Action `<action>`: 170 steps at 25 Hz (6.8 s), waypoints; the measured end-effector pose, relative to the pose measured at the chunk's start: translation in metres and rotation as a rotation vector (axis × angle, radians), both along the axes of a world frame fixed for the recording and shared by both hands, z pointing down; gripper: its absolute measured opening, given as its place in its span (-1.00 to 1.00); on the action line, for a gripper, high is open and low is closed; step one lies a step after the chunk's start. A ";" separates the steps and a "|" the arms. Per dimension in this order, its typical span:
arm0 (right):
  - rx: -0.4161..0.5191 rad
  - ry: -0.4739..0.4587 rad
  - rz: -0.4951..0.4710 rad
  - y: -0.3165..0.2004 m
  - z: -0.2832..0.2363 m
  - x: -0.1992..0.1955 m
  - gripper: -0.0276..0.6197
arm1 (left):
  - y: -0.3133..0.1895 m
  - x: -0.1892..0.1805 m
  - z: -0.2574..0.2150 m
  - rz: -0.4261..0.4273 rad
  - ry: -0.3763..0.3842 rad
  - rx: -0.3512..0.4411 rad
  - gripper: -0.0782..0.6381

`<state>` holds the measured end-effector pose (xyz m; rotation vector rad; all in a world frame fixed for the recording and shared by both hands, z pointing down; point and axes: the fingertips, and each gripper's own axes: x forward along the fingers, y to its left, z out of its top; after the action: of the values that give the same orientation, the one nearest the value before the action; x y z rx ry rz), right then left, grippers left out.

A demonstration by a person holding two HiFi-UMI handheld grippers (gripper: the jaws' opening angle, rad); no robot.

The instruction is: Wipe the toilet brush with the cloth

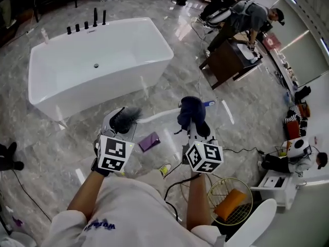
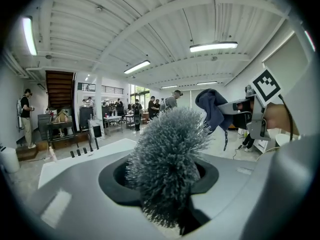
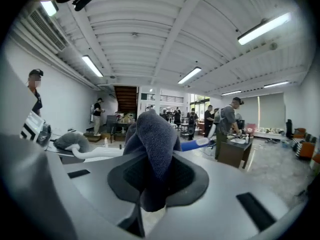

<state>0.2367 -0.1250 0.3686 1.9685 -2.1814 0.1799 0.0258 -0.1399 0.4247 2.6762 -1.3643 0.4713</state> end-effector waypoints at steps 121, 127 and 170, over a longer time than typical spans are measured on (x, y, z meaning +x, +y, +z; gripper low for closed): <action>-0.078 0.026 -0.207 0.014 0.061 -0.067 -0.72 | 0.022 -0.019 0.032 0.047 0.061 -0.078 -0.24; -0.090 0.047 -0.347 0.028 0.069 -0.112 -0.72 | 0.027 -0.009 0.029 0.063 0.070 -0.081 -0.24; -0.068 0.162 -0.167 0.015 0.046 -0.025 -0.72 | 0.018 -0.038 0.054 0.075 0.045 -0.146 -0.22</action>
<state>0.2119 -0.1102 0.4146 1.6923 -2.1911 0.0659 -0.0121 -0.1223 0.4789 2.6094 -1.1731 0.4942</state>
